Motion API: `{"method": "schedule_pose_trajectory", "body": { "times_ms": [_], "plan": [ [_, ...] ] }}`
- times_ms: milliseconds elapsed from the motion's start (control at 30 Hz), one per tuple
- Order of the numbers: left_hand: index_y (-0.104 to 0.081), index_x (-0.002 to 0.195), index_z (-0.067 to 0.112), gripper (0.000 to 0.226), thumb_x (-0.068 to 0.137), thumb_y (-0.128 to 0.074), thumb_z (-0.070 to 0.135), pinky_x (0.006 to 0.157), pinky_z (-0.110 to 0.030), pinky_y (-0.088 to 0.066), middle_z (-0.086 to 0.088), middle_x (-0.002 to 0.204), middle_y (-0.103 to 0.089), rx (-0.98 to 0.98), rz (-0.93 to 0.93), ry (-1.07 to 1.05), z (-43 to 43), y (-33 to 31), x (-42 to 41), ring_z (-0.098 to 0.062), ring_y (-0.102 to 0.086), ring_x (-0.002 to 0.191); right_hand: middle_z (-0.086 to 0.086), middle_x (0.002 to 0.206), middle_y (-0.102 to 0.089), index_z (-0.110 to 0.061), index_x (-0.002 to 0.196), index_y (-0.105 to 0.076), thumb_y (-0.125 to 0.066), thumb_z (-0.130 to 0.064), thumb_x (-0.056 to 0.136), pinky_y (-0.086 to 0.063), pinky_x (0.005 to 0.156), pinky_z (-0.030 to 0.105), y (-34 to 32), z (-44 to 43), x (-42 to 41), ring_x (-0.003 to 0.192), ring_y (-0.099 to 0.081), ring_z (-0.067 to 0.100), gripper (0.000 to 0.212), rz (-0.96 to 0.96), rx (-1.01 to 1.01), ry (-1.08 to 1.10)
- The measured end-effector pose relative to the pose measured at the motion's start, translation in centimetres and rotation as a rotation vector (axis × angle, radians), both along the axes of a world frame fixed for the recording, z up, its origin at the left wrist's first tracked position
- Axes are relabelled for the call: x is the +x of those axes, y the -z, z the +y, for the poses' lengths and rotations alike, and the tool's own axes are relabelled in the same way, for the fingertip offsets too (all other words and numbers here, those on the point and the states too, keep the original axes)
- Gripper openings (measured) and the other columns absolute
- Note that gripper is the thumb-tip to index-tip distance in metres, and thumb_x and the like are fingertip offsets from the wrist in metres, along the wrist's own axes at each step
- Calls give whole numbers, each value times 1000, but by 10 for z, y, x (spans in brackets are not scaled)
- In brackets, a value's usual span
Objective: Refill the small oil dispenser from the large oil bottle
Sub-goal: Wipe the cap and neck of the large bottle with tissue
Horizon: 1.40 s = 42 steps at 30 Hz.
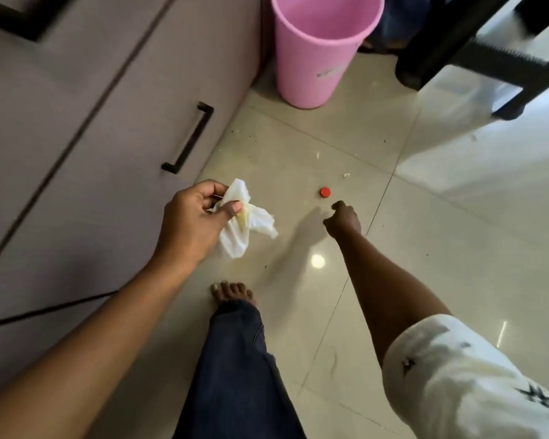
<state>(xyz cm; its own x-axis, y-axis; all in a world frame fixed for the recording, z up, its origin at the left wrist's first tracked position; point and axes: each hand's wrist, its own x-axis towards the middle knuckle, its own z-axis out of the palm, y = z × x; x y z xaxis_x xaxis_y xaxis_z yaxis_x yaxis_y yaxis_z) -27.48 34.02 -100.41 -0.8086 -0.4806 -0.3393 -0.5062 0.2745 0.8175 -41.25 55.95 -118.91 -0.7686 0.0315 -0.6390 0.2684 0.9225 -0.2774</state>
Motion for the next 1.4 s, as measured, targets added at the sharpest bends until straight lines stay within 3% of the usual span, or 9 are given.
{"method": "schedule_pose_trajectory", "body": {
  "times_ms": [200, 367, 500, 600, 667, 767, 967, 1200, 1400],
  "plan": [
    [-64, 85, 29, 14, 83, -72, 18, 67, -24, -50, 6, 84, -71, -2, -37, 67, -14, 78, -46, -11, -67, 74, 13, 136, -39, -17, 133, -40, -46, -15, 94, -42, 74, 37, 69, -19, -63, 109, -55, 40, 39, 180, 63, -183],
    [-66, 92, 18, 11, 84, -72, 17, 65, -22, -48, 4, 84, -70, -11, -84, 38, -23, 107, -38, -10, -64, 73, 18, 118, -45, -8, 116, -48, -45, -5, 92, -37, 63, 35, 90, -38, -62, 95, -58, 41, 25, 236, 154, -314],
    [-62, 84, 29, 19, 84, -70, 12, 67, -20, -50, 11, 82, -68, 50, -89, 38, -15, 82, -19, -8, -65, 74, 13, 105, -55, -11, 104, -54, -62, -19, 80, -42, 68, 31, 63, -41, -26, 91, -58, 33, 27, 130, -36, -129],
    [-61, 81, 33, 23, 84, -70, 13, 77, -29, -53, 5, 88, -71, 46, -78, 38, -14, 39, -5, -14, -68, 85, 8, 93, -65, -22, 87, -59, -64, -31, 64, -55, 72, 38, 7, -51, 7, 80, -66, 31, 25, 60, -330, 77],
    [-63, 83, 31, 21, 84, -70, 11, 81, -31, -54, 0, 92, -72, 49, -54, 14, -11, -2, 10, -17, -69, 90, 3, 87, -66, -23, 85, -61, -66, -25, 66, -57, 71, 44, -50, -57, 35, 74, -67, 30, 20, 57, -483, 100],
    [-64, 82, 30, 24, 83, -70, 7, 78, -27, -51, 3, 90, -71, 23, 15, -35, -5, -74, 44, -14, -68, 88, 2, 88, -62, -16, 91, -64, -66, -9, 76, -58, 62, 35, -153, -66, 78, 78, -66, 28, 17, 29, -714, 95],
    [-67, 84, 26, 18, 85, -67, 7, 79, -41, -57, 2, 91, -74, -43, 255, -203, 8, -251, 167, -17, -71, 86, 4, 97, -63, -18, 97, -65, -68, -5, 80, -58, 68, 31, -382, -89, 166, 67, -61, 10, 22, 77, -1107, -304],
    [-68, 86, 27, 23, 83, -70, 5, 71, -31, -57, 6, 85, -74, -413, 577, -434, 7, -445, 341, -16, -71, 79, -6, 90, -66, -21, 100, -66, -69, -9, 82, -58, 68, 30, -606, -141, 296, 76, -64, 16, 21, 220, -1408, -823],
    [-68, 82, 34, 19, 80, -61, 16, 70, -30, -51, 9, 81, -71, -655, 836, -732, -38, -553, 465, -14, -66, 76, -10, 89, -67, -30, 95, -68, -69, -14, 83, -58, 67, 30, -750, -233, 386, 74, -64, 13, 20, 262, -1640, -1093]
  ]
}}
